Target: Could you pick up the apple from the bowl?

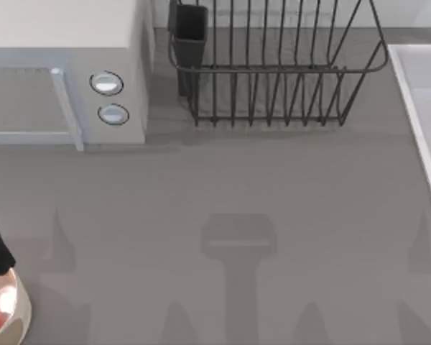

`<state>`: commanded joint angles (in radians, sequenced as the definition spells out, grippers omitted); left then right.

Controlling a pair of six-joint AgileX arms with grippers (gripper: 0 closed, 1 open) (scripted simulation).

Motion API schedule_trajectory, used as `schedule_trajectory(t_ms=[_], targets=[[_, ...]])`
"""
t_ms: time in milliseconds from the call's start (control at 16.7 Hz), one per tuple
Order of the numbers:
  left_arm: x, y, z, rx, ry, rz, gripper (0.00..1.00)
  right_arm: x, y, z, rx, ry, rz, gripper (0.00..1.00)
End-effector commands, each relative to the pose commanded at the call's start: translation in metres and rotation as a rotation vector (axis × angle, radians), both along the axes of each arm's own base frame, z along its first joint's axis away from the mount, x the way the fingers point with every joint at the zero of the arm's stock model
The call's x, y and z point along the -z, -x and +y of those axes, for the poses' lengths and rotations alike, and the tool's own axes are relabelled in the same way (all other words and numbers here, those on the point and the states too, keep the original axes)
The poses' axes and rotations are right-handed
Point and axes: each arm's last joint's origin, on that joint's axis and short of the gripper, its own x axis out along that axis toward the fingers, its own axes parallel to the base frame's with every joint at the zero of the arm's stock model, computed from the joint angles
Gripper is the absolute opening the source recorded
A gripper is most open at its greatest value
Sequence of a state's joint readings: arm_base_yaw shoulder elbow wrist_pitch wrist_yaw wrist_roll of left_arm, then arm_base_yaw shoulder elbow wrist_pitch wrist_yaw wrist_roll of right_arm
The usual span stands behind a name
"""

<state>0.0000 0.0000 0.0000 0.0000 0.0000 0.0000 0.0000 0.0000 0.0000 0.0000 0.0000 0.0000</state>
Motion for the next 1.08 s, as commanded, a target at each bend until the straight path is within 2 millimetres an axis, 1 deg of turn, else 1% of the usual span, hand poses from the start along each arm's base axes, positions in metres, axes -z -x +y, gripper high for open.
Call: schedule_trajectory(t_ms=[480,660,840,1080], targets=[[0.000,0.000,0.000,0.000,0.000,0.002,1.00,0.000,0.000,0.000,0.000,0.000,0.000,1.00],[-0.007,-0.001,0.001,-0.006,-0.008,0.078,1.00,0.000,0.000,0.000,0.000,0.000,0.000,1.00],[-0.018,-0.006,0.002,-0.016,-0.021,0.285,1.00,0.000,0.000,0.000,0.000,0.000,0.000,1.00],[-0.028,-0.022,0.006,-0.022,-0.035,0.707,1.00,0.000,0.000,0.000,0.000,0.000,0.000,1.00]])
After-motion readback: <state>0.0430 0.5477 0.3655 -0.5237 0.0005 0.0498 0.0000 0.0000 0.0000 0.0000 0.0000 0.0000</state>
